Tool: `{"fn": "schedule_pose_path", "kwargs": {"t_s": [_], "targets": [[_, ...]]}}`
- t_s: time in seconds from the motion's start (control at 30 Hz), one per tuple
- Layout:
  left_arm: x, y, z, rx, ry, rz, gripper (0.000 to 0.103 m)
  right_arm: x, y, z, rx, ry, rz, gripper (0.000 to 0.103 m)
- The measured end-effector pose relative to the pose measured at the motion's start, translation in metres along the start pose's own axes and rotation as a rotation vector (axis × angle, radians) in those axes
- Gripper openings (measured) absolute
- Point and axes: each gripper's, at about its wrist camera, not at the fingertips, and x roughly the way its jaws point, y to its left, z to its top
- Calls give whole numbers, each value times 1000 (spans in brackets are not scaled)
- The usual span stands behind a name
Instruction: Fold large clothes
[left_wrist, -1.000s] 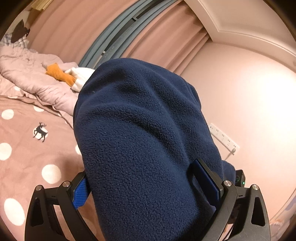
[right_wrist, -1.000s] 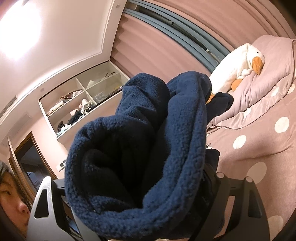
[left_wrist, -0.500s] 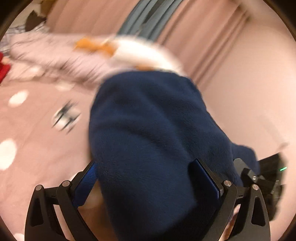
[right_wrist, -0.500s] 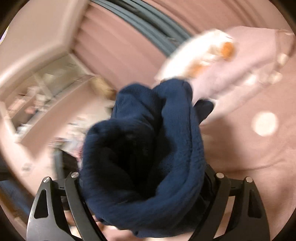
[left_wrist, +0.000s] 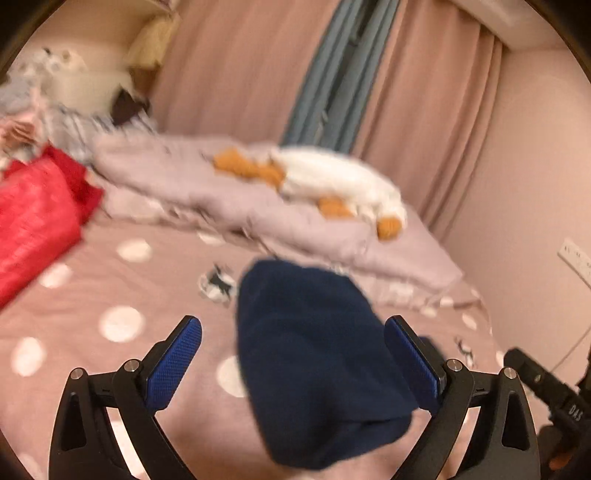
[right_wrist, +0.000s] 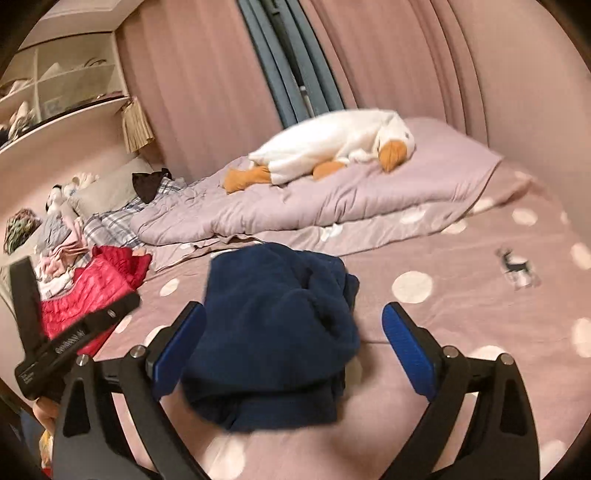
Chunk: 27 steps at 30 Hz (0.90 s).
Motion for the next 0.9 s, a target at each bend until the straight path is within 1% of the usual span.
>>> {"fn": "schedule_pose_path", "kwargs": {"t_s": [0.07, 0.1, 0.13, 0.17, 0.27, 0.3, 0.37, 0.5, 0.63, 0.77, 0.9], "targets": [[-31, -2, 4, -12, -26, 47, 98, -32, 10, 3, -36, -35, -42, 98], [-50, -4, 5, 0, -50, 27, 98, -50, 16, 3, -68, -61, -50, 98], [-62, -5, 4, 19, -72, 1, 98, -58, 18, 3, -87, -79, -52, 99], [-77, -6, 3, 40, -90, -12, 98, -75, 23, 1, -110, -102, -49, 103], [-101, -5, 1, 23, -128, 36, 100, -87, 29, -6, -153, -132, -21, 103], [-107, -3, 0, 9, -138, 36, 102, -93, 32, -9, -170, -140, -14, 103], [-112, -2, -3, 6, -137, 27, 102, -99, 36, -15, -198, -151, -21, 103], [-115, -3, -4, 36, -130, -7, 102, -108, 50, -23, -260, -172, -39, 103], [-120, 0, -7, -5, -141, -51, 102, -109, 57, -25, -270, -158, -25, 103], [-119, -1, -9, 7, -132, -56, 102, -105, 61, -27, -276, -153, -50, 103], [-118, -4, -11, 19, -125, -58, 102, -106, 60, -26, -260, -157, -57, 103]]}}
